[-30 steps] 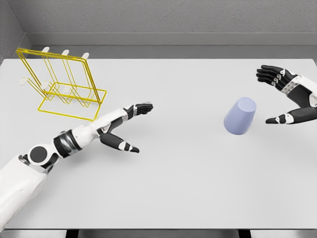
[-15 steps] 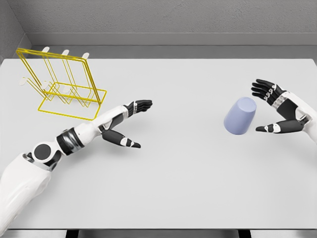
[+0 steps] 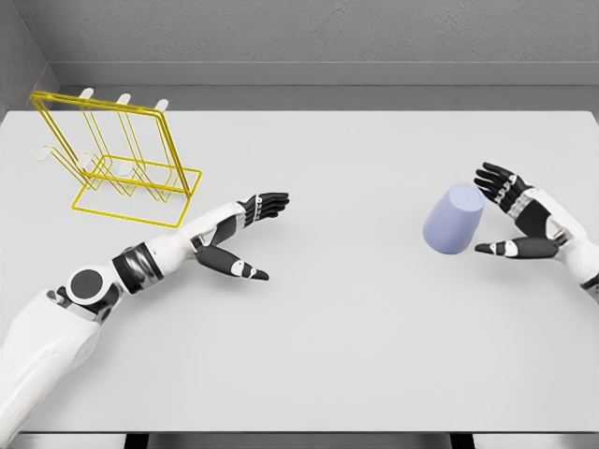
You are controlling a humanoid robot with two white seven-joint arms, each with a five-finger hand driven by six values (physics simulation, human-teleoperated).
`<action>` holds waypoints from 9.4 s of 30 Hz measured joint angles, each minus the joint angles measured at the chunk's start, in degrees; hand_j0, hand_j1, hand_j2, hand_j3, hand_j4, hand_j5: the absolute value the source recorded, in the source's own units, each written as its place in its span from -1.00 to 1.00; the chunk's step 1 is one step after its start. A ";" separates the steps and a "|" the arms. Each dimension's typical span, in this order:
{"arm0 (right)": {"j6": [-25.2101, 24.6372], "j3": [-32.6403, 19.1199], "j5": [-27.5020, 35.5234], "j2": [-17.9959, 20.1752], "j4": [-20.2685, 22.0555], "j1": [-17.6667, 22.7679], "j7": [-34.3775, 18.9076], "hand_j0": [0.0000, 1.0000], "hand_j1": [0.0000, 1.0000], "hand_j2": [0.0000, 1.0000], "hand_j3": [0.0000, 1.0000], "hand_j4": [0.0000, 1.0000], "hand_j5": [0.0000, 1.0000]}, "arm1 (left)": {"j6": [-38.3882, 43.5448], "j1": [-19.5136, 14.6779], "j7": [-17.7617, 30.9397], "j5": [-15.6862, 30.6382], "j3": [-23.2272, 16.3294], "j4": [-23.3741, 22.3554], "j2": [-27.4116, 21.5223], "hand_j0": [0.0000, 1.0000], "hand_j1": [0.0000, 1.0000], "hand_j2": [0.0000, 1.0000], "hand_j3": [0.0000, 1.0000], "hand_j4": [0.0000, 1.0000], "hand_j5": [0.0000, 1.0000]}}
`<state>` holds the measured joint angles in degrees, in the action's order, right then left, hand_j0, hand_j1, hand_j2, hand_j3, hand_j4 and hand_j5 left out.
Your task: Place the cup on the cup holder with both arms
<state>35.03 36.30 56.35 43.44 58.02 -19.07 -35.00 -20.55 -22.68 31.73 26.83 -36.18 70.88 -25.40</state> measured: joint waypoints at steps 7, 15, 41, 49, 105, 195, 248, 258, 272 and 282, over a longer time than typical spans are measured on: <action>-0.01 0.19 -0.06 -2.64 -2.43 0.00 0.00 1.00 1.00 1.00 1.00 1.00 1.00 | 0.01 0.09 0.09 0.67 0.03 0.08 0.08 1.00 1.00 1.00 1.00 1.00 1.00; -0.01 0.18 -0.09 -4.02 -3.42 0.00 0.00 1.00 1.00 1.00 1.00 1.00 1.00 | 0.19 0.09 -0.02 0.99 0.04 0.10 0.09 1.00 1.00 1.00 1.00 1.00 1.00; -0.18 0.49 -0.65 -6.86 -4.45 -0.97 0.00 1.00 1.00 1.00 1.00 1.00 1.00 | 1.91 0.09 0.07 3.52 -0.11 0.01 0.62 1.00 1.00 1.00 1.00 1.00 1.00; -0.26 0.50 -1.00 -7.81 -5.61 -2.29 0.00 0.98 0.98 0.98 0.98 0.98 0.98 | 2.02 0.09 0.01 3.10 -0.05 -1.19 1.57 1.00 1.00 1.00 1.00 1.00 1.00; 0.02 3.98 -4.05 -8.68 5.71 -5.54 -0.03 0.46 0.46 0.46 0.46 0.46 0.46 | 2.00 0.18 -0.01 5.44 0.04 -1.40 1.59 1.00 1.00 1.00 1.00 1.00 1.00; 0.03 8.39 -15.83 -4.33 -0.97 -19.69 -0.01 1.00 1.00 1.00 1.00 1.00 1.00 | -3.47 -0.26 1.10 -0.09 1.72 -5.24 5.87 1.00 1.00 1.00 1.00 1.00 1.00; 0.07 9.22 -57.47 5.67 2.07 -26.19 16.16 1.00 1.00 1.00 1.00 1.00 1.00 | -1.07 -1.32 0.93 -2.40 2.33 -8.34 11.32 1.00 1.00 1.00 1.00 1.00 1.00; 0.07 9.22 -57.46 5.59 1.75 -26.28 16.16 1.00 1.00 1.00 1.00 1.00 1.00 | -1.07 -1.32 0.82 -2.37 2.32 -8.36 11.61 0.64 0.64 0.64 0.64 0.64 0.64; 0.07 9.22 -57.53 5.64 1.74 -26.28 16.16 1.00 1.00 1.00 1.00 1.00 1.00 | -1.06 -1.23 0.83 -2.16 2.28 -8.39 11.63 0.10 0.10 0.10 0.10 0.10 0.10; 0.07 9.22 -57.54 5.64 1.74 -26.37 16.16 1.00 1.00 1.00 1.00 1.00 1.00 | -1.35 -1.05 1.38 -1.88 2.34 -8.22 11.57 -0.18 -0.18 -0.18 -0.18 -0.18 -0.18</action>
<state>35.10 45.52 -1.19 49.08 59.76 -45.44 -18.84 -21.90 -23.73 33.11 24.95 -33.84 62.66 -13.83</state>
